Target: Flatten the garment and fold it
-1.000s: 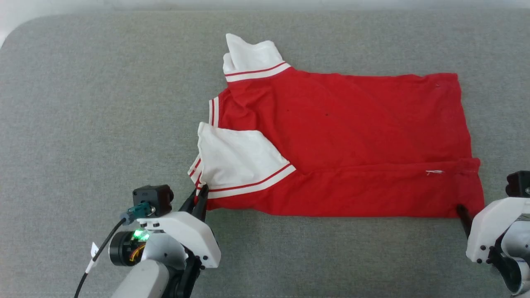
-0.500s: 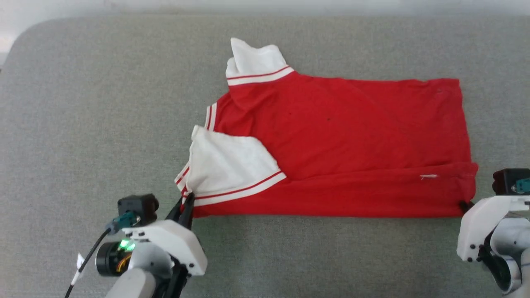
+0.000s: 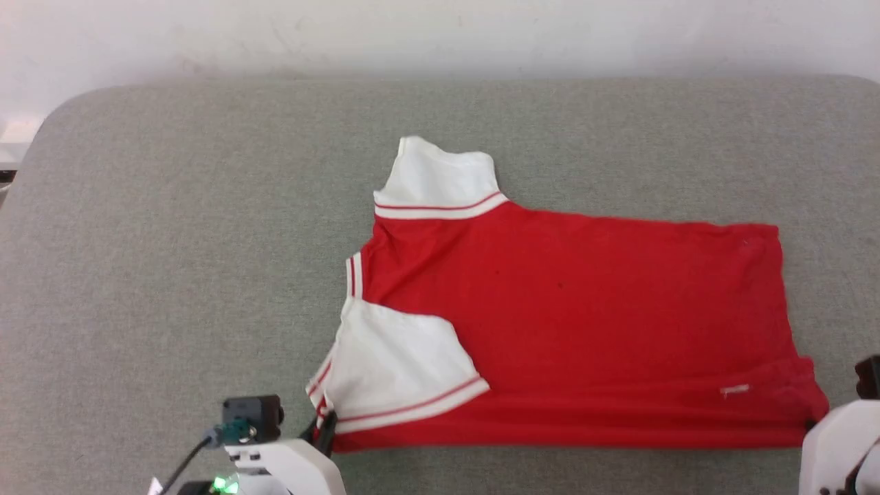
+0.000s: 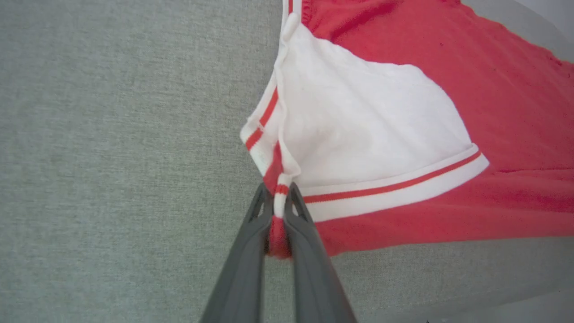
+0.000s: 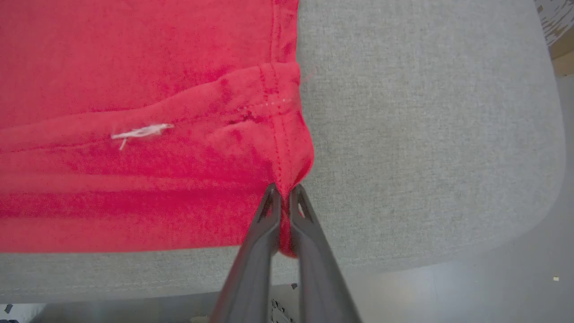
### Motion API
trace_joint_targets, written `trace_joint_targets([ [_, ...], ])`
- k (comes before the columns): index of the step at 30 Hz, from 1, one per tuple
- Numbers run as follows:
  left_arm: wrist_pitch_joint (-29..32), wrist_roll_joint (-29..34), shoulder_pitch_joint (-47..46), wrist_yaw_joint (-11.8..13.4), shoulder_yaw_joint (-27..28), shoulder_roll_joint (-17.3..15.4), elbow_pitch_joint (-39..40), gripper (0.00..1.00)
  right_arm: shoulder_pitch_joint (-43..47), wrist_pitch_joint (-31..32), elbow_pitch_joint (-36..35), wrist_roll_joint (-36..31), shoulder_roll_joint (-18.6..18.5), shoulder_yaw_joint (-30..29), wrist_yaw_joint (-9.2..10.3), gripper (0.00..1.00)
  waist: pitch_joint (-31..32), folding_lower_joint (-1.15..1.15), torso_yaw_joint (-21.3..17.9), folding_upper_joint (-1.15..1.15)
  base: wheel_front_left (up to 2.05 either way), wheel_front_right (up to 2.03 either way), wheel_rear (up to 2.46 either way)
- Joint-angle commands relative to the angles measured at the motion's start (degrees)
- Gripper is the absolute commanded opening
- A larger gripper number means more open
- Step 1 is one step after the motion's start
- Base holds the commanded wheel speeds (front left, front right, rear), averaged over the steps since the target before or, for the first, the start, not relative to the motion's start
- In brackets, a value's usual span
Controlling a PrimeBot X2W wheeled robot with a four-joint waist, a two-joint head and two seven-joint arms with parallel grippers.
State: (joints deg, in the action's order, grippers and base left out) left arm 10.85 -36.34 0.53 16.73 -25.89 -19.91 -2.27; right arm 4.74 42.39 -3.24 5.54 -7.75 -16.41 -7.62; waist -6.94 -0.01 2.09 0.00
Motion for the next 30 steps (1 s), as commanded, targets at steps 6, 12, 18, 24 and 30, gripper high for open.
trace_joint_targets([
  [6,0.47,-0.89,-0.32,-1.11,-1.45,1.16,-4.65,0.00,0.61,-0.54,2.92,1.18,-0.12,-0.11,0.13,0.00,-0.63,0.01,-0.41,0.00,0.00,0.00,0.00],
  [12,-1.93,-0.35,-2.35,-2.13,-1.65,1.97,-8.03,1.00,-2.11,-5.37,8.11,1.93,-0.96,1.49,0.13,1.00,-1.04,0.01,-0.79,0.00,0.00,0.00,0.00],
  [18,-8.70,0.26,-5.81,-3.46,0.74,2.27,-5.06,1.00,-4.51,-12.24,7.40,3.09,-1.78,1.77,0.13,1.00,-0.73,0.01,-1.75,0.00,0.00,0.00,0.00],
  [24,-11.28,1.16,-13.55,-6.69,2.05,1.03,-0.02,1.00,-6.20,-19.56,0.24,3.69,-1.72,3.49,0.13,1.00,-1.49,0.01,-4.78,0.00,0.00,0.00,0.00],
  [30,-3.72,1.99,-23.56,-10.01,0.85,-2.45,-2.16,1.00,-8.13,-26.25,-5.03,4.03,-1.99,7.71,0.13,1.00,-4.89,0.01,-9.46,0.00,0.00,0.00,0.00],
])
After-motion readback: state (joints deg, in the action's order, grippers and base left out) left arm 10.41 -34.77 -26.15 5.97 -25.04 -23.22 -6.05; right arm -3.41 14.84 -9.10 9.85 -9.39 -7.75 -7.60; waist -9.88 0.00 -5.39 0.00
